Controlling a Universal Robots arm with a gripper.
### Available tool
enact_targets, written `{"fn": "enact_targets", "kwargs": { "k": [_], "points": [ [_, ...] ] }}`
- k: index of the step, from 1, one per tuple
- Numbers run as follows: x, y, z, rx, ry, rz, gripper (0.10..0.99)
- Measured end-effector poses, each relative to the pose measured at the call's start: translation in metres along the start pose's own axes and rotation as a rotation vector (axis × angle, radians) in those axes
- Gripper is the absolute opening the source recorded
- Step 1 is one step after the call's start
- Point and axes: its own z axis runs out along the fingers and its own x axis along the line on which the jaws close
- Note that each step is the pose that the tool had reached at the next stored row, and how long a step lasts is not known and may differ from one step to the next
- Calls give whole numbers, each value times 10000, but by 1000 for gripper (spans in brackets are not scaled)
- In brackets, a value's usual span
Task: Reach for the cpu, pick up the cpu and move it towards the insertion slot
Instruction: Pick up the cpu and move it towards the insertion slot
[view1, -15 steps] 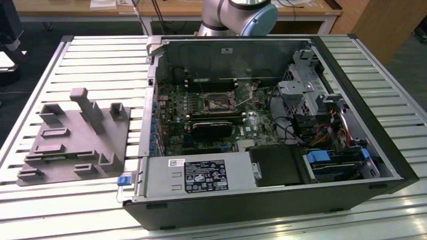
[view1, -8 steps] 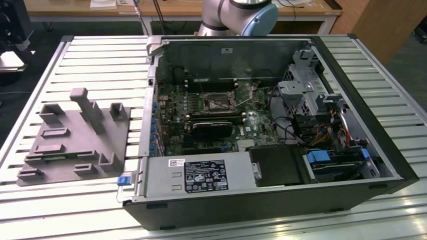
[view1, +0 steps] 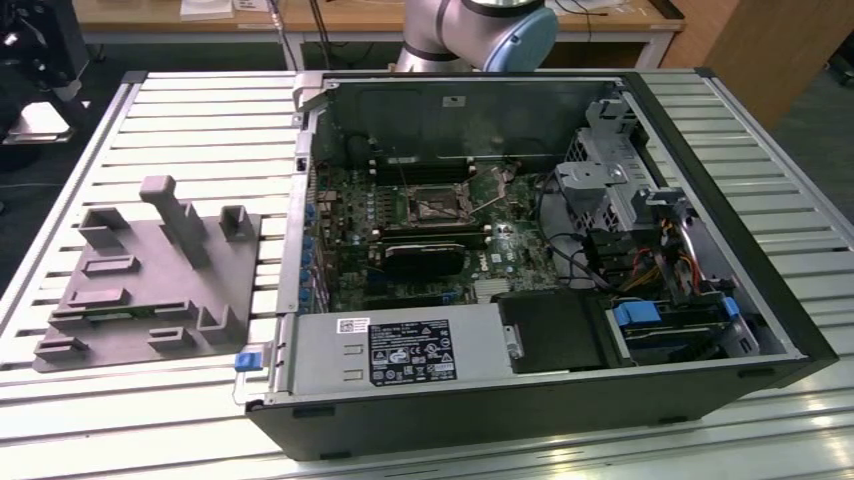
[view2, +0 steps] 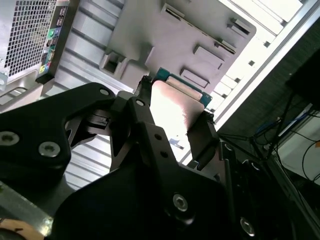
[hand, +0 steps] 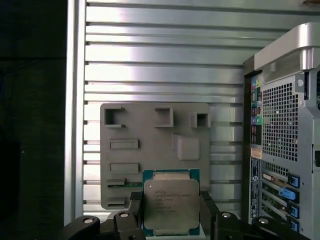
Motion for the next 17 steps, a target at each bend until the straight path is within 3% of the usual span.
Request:
{"fn": "enact_targets", "kwargs": {
  "k": [17],
  "points": [
    [-327, 2, 16, -1, -1, 0, 537]
  ]
}}
